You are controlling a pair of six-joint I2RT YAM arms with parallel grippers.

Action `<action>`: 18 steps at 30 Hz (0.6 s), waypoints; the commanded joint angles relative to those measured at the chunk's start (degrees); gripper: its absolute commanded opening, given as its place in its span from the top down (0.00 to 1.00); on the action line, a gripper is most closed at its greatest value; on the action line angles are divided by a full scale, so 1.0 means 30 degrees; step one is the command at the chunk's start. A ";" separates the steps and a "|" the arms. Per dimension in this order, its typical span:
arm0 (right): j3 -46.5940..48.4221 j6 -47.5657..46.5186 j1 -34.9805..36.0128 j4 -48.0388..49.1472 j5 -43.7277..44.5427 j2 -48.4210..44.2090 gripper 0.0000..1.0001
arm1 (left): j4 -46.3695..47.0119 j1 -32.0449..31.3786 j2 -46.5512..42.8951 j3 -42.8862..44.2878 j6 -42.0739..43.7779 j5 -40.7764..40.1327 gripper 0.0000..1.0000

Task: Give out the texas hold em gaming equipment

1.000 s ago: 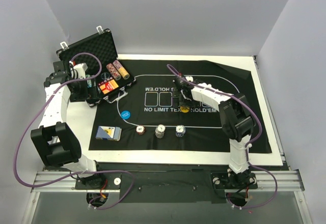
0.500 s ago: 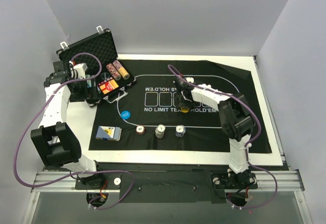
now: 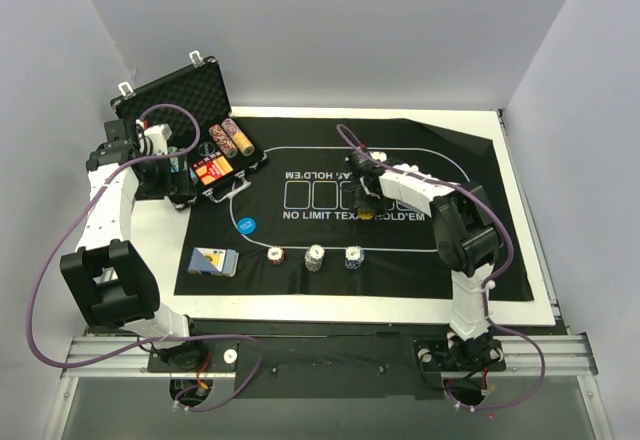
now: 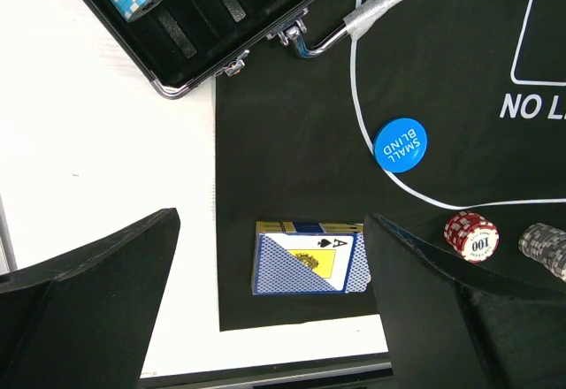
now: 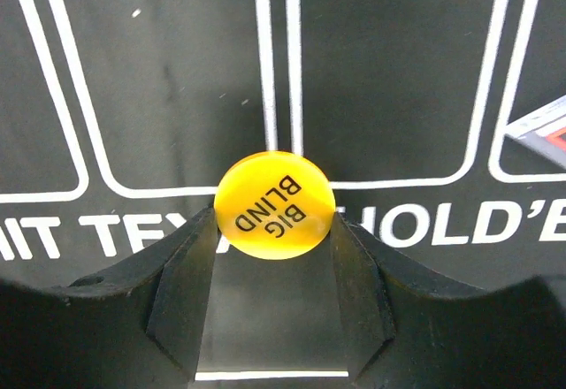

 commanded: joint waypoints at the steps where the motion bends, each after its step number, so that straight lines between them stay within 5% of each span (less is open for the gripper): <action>1: 0.0506 0.0219 -0.1632 -0.0792 0.0668 0.0316 0.68 | 0.0191 0.0131 -0.0192 0.0642 0.0327 -0.0197 0.03; 18: 0.8825 -0.0631 -0.4710 -0.1085 0.0173 0.5822 0.71 | 0.0367 0.0132 0.1359 0.1255 0.0240 -0.0256 0.03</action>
